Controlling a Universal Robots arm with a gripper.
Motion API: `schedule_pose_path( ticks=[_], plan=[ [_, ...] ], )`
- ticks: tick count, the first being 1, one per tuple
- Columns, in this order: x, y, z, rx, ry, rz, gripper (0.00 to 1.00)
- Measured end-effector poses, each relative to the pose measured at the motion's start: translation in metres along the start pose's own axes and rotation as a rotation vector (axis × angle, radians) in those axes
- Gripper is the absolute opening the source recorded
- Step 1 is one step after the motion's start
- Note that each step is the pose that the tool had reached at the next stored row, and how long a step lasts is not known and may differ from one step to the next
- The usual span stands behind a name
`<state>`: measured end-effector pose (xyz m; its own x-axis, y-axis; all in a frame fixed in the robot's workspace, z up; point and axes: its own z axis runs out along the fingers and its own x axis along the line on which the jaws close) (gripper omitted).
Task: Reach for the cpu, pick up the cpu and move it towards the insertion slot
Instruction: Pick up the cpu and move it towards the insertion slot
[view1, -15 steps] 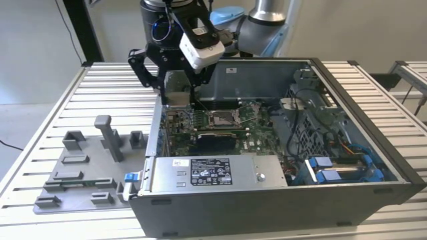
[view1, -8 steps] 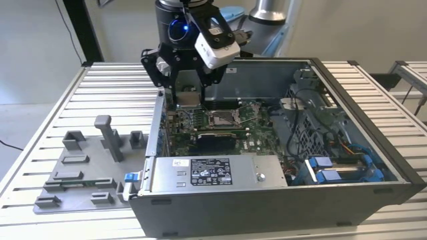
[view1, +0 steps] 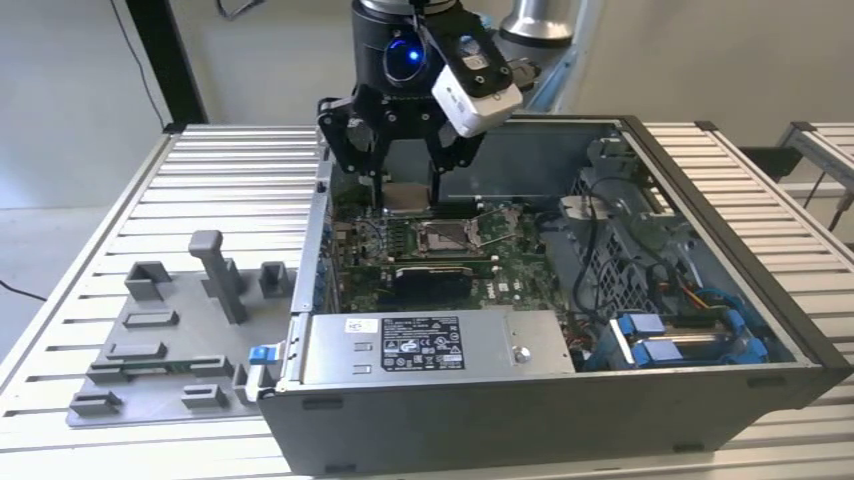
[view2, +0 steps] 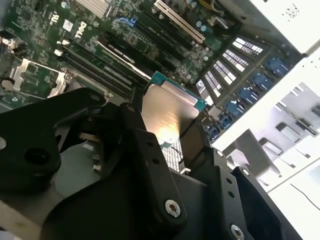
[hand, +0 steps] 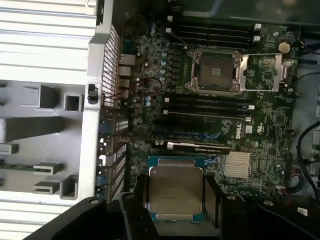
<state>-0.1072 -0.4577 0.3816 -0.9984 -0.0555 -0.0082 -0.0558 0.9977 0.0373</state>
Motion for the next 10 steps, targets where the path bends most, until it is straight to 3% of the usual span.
schedule_pose_path(
  ticks=[10],
  plan=[
    [-0.0385, -0.0007, 0.0007, -0.0001, 0.0, 0.0, 0.0]
  ],
)
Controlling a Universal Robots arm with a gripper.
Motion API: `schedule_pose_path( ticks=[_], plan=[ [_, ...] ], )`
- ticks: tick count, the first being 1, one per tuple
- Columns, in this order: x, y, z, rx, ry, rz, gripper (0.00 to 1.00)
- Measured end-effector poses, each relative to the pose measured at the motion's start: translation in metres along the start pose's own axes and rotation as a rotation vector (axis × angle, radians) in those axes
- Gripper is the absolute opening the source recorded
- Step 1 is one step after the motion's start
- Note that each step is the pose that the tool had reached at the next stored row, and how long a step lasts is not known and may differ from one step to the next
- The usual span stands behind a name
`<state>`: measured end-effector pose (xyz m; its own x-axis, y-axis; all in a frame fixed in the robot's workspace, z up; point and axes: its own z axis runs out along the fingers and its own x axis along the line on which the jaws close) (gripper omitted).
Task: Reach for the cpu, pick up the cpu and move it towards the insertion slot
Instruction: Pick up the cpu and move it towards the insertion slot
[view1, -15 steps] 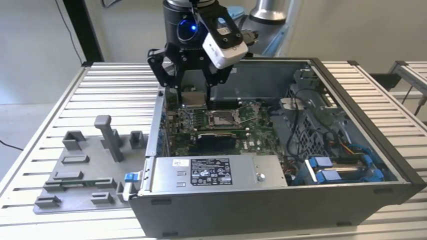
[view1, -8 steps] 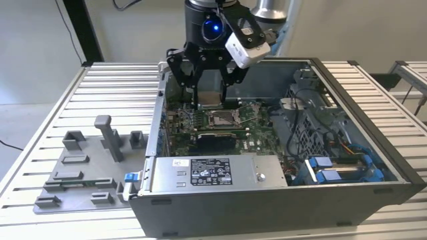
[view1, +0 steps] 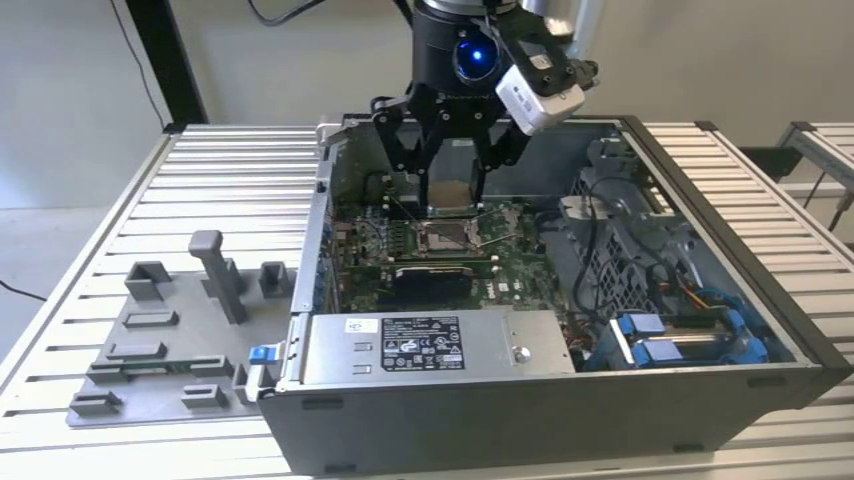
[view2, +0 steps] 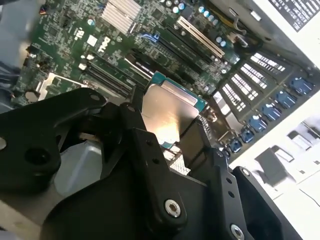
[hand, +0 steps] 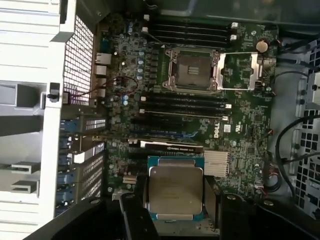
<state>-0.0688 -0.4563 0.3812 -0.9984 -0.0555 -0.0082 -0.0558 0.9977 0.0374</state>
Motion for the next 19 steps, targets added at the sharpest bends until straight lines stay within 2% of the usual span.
schedule_pose_path(
  ticks=[4, 8, 15, 19],
  plan=[
    [-0.0097, 0.0013, 0.0004, 0.0002, 0.0, 0.0, 0.0],
    [-0.0168, 0.0056, 0.0011, 0.0012, -0.0001, 0.004, 0.0],
    [-0.0178, 0.0104, 0.0023, 0.0015, -0.003, 0.035, 0.0],
    [-0.0179, 0.0109, 0.0024, 0.0016, -0.0031, 0.039, 0.0]
  ],
)
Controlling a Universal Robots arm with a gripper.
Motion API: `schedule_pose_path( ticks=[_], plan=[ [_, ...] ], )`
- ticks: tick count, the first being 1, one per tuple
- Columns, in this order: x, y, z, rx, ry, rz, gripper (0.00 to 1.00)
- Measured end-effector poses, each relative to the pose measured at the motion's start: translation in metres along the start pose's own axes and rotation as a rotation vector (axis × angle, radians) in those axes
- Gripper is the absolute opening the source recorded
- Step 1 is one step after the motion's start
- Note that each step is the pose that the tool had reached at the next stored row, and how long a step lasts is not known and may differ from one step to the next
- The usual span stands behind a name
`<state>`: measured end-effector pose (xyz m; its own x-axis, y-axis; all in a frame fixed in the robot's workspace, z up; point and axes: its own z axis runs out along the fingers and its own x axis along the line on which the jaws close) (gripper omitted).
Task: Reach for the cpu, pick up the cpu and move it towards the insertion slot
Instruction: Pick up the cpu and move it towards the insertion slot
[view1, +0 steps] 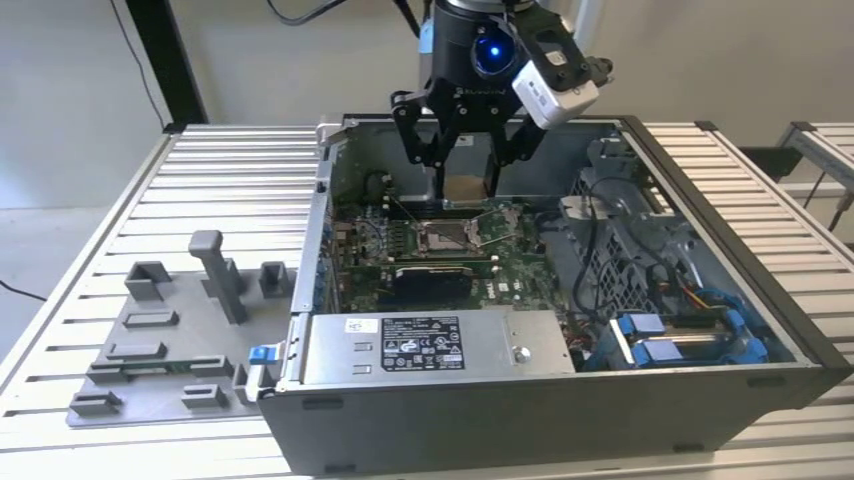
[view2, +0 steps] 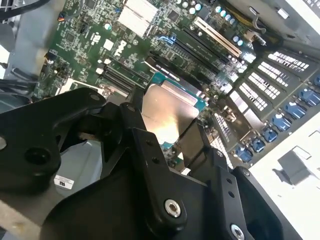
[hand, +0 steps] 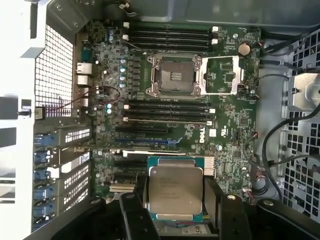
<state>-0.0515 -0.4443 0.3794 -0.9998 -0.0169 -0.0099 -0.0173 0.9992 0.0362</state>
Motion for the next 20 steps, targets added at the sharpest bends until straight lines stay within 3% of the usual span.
schedule_pose_path(
  ticks=[6, 7, 20],
  plan=[
    [-0.0001, 0.0041, 0.0005, -0.0001, -0.0002, 0.001, 0.0],
    [-0.0001, 0.0092, 0.0006, 0.0003, 0.0, 0.001, 0.0],
    [-0.0008, 0.0474, 0.004, 0.0053, 0.0, 0.001, 0.0]
  ],
)
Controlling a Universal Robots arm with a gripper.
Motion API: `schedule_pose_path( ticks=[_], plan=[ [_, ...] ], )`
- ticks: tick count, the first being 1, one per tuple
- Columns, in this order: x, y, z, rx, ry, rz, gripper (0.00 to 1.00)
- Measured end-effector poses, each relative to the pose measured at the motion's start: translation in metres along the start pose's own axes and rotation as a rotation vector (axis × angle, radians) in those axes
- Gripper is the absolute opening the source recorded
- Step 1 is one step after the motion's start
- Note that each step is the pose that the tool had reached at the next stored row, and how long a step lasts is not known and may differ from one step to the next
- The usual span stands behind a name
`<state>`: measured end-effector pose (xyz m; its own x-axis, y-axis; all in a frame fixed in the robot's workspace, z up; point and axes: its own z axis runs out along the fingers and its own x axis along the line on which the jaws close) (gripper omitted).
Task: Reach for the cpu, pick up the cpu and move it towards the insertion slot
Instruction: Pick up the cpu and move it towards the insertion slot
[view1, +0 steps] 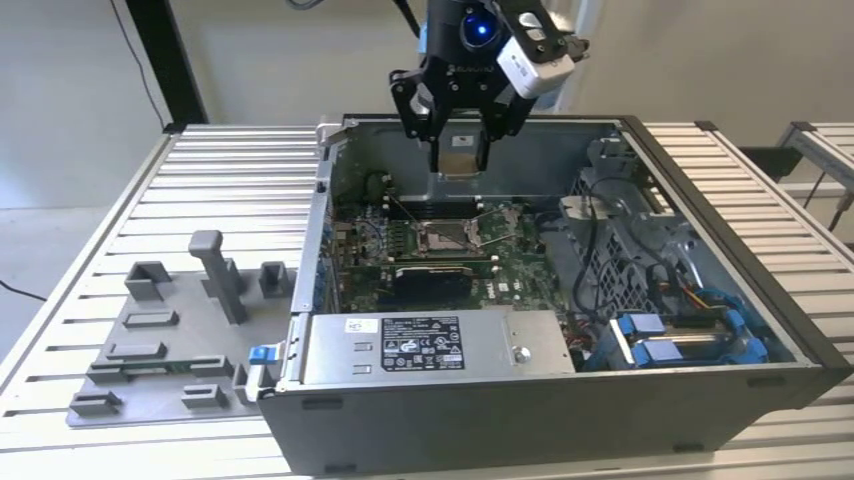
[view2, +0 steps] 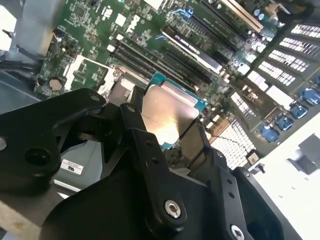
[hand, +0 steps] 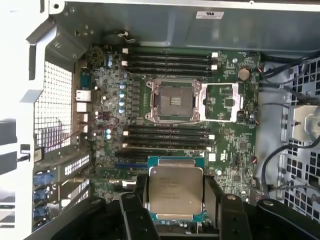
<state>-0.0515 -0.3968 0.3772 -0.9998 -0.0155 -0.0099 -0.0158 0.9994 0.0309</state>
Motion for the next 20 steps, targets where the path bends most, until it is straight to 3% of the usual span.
schedule_pose_path(
  ticks=[9, 20],
  plan=[
    [-0.0004, 0.0254, 0.0024, 0.0046, 0.0001, 0.0, 0.0],
    [-0.0008, 0.0512, 0.0039, 0.0062, 0.0002, 0.0, 0.0]
  ],
)
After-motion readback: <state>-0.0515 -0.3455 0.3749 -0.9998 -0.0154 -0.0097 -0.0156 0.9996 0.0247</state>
